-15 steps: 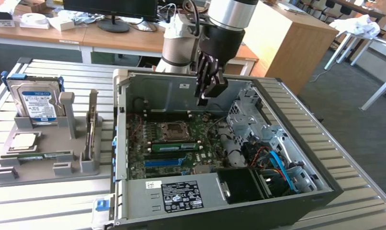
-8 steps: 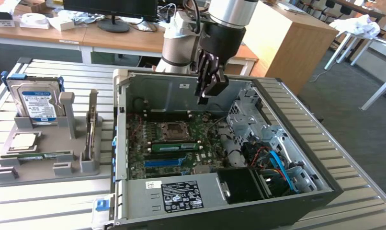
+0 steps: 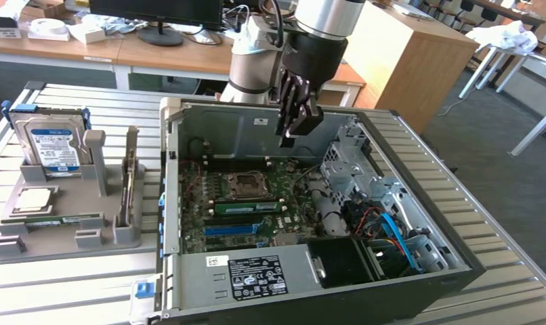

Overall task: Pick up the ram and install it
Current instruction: 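Press down the ram until it locks into place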

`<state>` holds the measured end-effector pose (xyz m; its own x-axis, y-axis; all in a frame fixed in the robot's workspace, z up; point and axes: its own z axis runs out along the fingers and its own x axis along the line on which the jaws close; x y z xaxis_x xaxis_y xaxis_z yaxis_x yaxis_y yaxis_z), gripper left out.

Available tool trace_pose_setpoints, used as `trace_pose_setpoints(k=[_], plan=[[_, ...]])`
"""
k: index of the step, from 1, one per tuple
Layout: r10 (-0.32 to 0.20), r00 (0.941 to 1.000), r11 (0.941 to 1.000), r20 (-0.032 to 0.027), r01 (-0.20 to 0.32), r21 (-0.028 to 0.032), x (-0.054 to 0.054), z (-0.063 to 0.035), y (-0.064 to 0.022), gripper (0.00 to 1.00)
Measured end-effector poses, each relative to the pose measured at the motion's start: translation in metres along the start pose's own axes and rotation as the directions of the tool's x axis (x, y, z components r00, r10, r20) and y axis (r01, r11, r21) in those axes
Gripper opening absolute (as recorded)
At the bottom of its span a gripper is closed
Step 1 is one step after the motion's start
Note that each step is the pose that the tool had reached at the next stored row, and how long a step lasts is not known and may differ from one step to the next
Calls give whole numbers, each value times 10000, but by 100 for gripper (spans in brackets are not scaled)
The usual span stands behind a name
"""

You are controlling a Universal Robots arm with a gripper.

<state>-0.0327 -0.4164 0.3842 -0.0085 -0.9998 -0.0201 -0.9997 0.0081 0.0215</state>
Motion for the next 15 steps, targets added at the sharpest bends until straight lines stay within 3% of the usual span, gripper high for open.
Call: trace_pose_setpoints(k=[6, 7, 8, 10, 15], plan=[[1, 10000, 10000, -1, -1, 0, 0, 0, 0, 35], [1, 10000, 10000, 0, -1, 0, 0, 0, 0, 23], [0, 10000, 10000, 0, 0, 0, 0, 0, 0, 23], [1, 10000, 10000, 0, -1, 0, 0, 0, 0, 11], [1, 10000, 10000, 0, -1, 0, 0, 0, 0, 10]])
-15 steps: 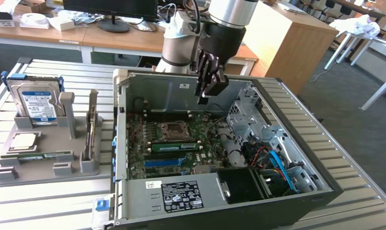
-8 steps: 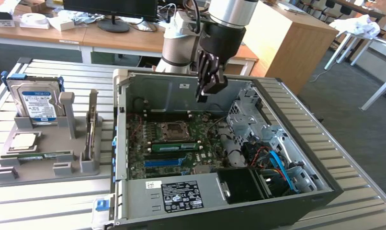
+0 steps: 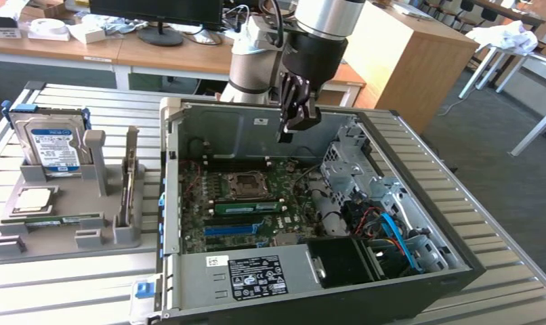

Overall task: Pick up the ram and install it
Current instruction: 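Press down the ram until it locks into place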

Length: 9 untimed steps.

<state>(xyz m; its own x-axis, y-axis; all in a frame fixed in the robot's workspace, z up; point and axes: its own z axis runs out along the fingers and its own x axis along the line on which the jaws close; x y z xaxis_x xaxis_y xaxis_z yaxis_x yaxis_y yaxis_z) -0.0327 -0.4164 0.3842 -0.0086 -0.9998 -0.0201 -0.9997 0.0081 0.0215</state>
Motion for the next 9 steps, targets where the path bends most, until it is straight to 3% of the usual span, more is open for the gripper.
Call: trace_pose_setpoints(k=[9], plan=[[0, 10000, 10000, 7, 0, 0, 0, 4, -36, 10]])
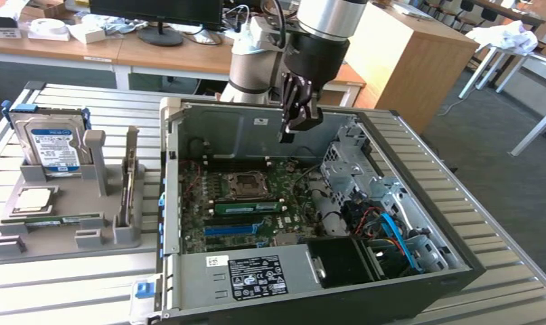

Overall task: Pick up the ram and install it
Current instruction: 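Press down the ram until it locks into place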

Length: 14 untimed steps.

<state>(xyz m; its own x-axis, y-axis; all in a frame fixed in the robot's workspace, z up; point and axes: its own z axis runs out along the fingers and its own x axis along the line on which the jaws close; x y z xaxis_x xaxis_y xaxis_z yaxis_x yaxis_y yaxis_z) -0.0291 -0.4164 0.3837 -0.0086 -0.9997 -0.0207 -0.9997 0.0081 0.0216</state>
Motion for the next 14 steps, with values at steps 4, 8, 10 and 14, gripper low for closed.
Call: trace_pose_setpoints(k=[4, 8, 10, 14], plan=[[1, 10000, 10000, -1, -1, 0, -1, 0, -113, 10], [2, 10000, 10000, 2, -2, 0, -2, 1, -244, 10], [3, 10000, 10000, 5, -3, 0, -3, 2, -290, 10], [4, 10000, 10000, 11, -4, 0, -3, 4, -297, 10]])
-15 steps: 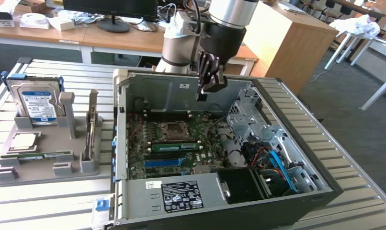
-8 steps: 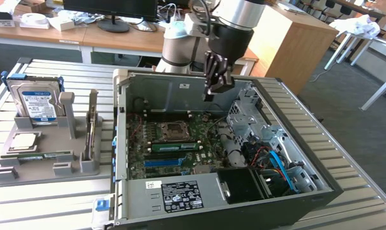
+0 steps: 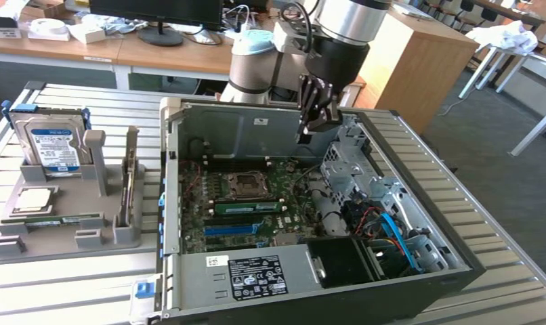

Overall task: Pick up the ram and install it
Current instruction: 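Press down the ram until it locks into place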

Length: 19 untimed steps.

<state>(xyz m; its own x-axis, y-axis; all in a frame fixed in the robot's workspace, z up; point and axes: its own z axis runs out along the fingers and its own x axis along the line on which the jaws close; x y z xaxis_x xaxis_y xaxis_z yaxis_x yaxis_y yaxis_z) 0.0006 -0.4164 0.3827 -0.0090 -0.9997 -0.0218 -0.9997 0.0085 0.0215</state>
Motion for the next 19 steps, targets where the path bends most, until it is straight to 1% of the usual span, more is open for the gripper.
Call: trace_pose_setpoints(k=[9, 19], plan=[[0, 10000, 10000, 1, 0, 0, 0, 26, -1, 10], [-1, 10000, 10000, 1, 1, 0, 2, 97, -2, 10]])
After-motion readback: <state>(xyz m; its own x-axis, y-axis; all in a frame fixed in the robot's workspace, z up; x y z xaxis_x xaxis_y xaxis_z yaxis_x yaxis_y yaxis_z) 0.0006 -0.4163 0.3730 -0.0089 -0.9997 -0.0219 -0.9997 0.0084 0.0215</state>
